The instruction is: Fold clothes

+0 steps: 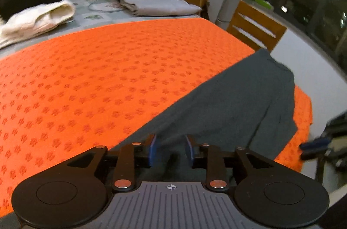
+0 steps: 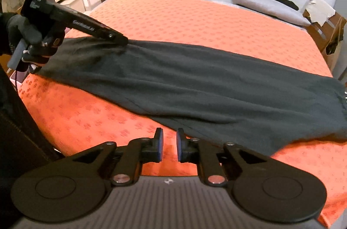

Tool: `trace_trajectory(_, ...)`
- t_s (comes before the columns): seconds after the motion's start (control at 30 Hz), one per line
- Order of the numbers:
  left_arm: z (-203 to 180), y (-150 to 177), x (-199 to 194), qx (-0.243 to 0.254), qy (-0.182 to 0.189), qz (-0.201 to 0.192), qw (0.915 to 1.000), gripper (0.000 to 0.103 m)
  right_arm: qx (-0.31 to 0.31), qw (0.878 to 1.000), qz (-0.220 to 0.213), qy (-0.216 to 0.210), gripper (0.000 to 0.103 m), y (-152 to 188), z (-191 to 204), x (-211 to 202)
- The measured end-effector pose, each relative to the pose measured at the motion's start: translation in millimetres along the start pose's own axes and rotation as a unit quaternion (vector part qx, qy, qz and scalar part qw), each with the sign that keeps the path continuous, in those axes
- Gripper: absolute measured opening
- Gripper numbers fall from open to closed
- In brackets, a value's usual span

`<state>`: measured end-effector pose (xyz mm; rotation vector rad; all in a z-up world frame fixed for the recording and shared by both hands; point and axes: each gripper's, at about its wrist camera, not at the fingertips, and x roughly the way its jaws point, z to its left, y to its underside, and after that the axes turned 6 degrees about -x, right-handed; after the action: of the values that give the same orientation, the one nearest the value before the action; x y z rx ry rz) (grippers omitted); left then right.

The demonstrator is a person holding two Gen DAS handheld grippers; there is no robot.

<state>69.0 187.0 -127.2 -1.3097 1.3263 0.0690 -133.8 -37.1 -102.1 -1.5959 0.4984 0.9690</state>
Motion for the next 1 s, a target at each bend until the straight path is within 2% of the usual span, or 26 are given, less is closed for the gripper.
trace_trajectory(0.23, -21, -12, 24, 0.082, 0.017, 0.022, 0.9962, 0.032, -0.016, 1.000, 0.002, -0.007, 0.023, 2, -25, -6)
trace_trajectory(0.37, -24, -14, 33, 0.138, 0.050, 0.053, 0.9877, 0.032, -0.004, 1.000, -0.003, 0.001, 0.025, 2, -23, -4)
trace_trajectory(0.5, -24, -13, 41, 0.178, 0.055, 0.066, 0.9803, 0.031, 0.011, 1.000, -0.009, 0.010, 0.026, 0, -13, 0)
trace_trajectory(0.6, -19, -15, 39, 0.180, 0.069, 0.056, 0.9797, 0.003, 0.025, 0.999, -0.017, 0.016, 0.026, -3, -5, 4)
trace_trajectory(0.8, -7, -27, 28, 0.160, 0.080, 0.024, 0.9836, 0.002, 0.031, 0.999, -0.025, 0.014, 0.027, -13, 12, 20)
trace_trajectory(1.0, 10, -48, 32, 0.108, 0.054, -0.006, 0.9927, 0.002, 0.015, 1.000, -0.021, 0.012, 0.027, -30, 20, 43)
